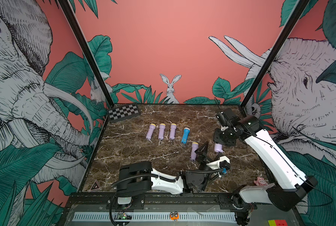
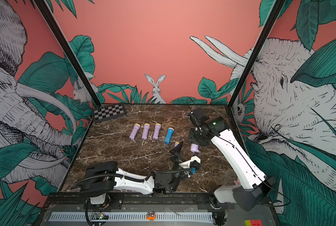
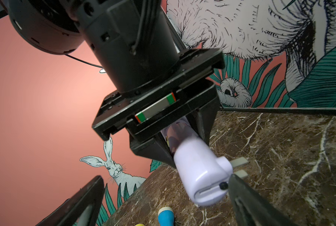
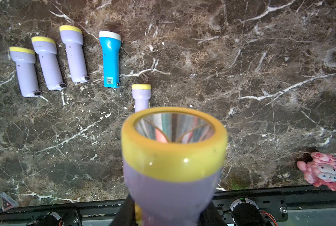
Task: Close the plug at the bottom of the flashlight
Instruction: Close the plug of the flashlight.
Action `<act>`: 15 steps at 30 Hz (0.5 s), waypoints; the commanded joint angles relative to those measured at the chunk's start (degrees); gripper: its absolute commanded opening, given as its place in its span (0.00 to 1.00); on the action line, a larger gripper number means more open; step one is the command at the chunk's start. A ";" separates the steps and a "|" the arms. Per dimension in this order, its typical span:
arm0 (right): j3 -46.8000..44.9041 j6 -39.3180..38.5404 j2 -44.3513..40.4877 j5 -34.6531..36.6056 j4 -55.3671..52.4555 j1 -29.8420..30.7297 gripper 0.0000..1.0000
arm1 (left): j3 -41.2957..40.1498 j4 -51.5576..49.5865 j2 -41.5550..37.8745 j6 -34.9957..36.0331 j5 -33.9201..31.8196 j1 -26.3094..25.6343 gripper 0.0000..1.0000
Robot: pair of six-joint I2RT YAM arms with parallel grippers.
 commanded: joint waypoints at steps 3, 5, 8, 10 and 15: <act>-1.96 -0.95 -2.60 -1.70 -5.40 0.22 0.00 | -2.82 6.50 -6.52 6.16 -1.69 4.15 0.99; -3.33 -1.42 -3.02 -1.08 -6.18 0.22 0.00 | -4.22 4.20 -9.29 5.72 -0.95 4.71 0.99; -5.84 -1.55 -4.41 -0.34 -6.22 0.26 0.00 | -5.35 3.60 -11.69 6.54 -0.96 6.01 0.99; -8.34 -1.55 -5.02 -0.57 -5.92 0.39 0.00 | -5.63 3.94 -12.57 7.72 -0.65 6.83 0.99; -14.44 -1.70 -5.76 1.10 -4.98 0.48 0.00 | -5.11 4.25 -14.46 7.80 0.58 6.93 0.99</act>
